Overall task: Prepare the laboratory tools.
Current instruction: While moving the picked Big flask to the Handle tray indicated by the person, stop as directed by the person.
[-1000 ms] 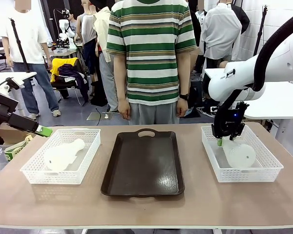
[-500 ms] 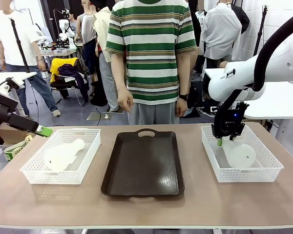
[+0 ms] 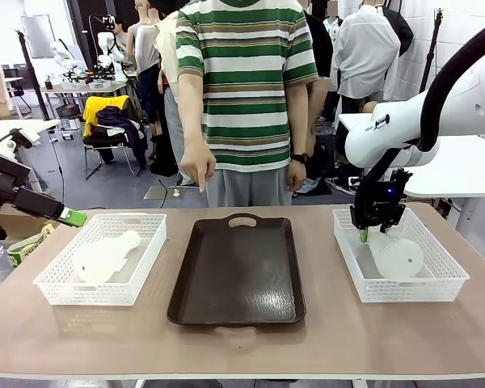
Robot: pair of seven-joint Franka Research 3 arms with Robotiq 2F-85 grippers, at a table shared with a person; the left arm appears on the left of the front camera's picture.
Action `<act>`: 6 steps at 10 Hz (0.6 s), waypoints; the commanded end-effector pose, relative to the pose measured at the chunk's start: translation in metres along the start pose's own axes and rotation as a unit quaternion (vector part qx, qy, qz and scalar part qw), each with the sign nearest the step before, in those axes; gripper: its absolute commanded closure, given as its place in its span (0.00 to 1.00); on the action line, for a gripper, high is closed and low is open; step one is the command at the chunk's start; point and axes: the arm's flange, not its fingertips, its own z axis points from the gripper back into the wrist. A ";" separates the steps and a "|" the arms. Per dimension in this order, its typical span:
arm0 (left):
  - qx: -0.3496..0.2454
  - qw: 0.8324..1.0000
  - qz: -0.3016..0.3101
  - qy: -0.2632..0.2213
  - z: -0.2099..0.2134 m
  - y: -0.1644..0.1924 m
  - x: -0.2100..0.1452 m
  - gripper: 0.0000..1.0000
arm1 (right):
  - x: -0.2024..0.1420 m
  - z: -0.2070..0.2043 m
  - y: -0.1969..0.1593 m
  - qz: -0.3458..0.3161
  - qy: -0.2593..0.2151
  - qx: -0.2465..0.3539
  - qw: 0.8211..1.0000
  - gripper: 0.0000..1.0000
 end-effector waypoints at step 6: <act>-0.008 1.000 -0.008 -0.009 0.000 0.002 -0.001 0.00 | 0.000 -0.001 0.000 -0.007 0.000 -0.008 1.000 1.00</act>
